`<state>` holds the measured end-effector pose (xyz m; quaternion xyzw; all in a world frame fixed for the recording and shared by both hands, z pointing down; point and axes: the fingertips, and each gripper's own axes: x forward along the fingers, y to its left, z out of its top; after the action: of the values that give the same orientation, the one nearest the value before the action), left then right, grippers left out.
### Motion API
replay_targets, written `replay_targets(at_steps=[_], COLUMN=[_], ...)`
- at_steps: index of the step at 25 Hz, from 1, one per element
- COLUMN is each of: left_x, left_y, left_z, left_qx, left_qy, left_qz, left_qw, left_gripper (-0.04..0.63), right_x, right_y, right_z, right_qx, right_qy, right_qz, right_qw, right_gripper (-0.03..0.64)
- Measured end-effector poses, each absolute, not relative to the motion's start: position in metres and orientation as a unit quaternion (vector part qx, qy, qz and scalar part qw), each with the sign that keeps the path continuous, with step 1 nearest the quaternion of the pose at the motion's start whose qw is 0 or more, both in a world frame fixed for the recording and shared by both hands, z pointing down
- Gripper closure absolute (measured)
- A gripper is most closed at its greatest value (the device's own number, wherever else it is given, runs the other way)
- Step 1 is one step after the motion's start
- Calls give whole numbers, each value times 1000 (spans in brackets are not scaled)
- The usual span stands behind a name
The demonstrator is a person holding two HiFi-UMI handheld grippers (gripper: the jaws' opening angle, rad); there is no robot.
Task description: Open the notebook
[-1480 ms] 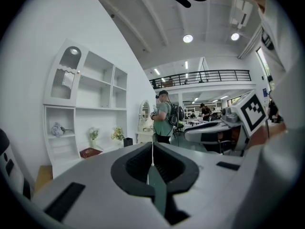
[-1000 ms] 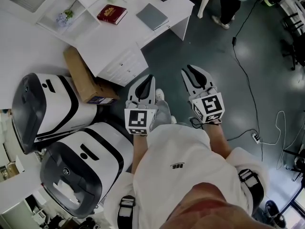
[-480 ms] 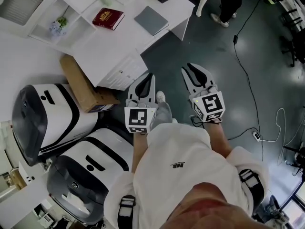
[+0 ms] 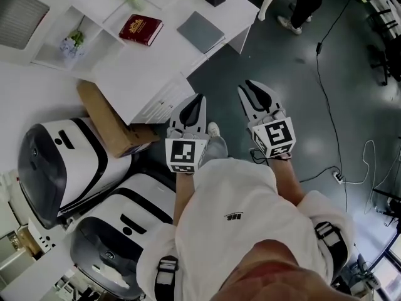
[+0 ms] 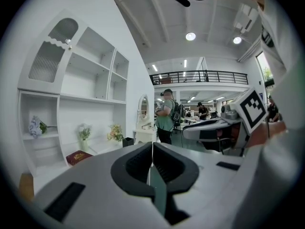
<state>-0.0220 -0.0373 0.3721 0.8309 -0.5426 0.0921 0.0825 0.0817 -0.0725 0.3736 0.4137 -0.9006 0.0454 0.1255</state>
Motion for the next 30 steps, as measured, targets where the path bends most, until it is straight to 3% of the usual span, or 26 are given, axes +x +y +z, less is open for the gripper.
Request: replay_targets(at_steps=[30], left_x=[-23], left_y=[-70], left_z=[383], left_qx=[845], left_qy=[-513], left_qz=[105], left_qw=[104], left_gripper=[595], right_x=[79], right_y=[-97], right_z=[391], right_qx=[433], right_qy=[-885], right_qz=[78], right_qw=[153], right_gripper=[548])
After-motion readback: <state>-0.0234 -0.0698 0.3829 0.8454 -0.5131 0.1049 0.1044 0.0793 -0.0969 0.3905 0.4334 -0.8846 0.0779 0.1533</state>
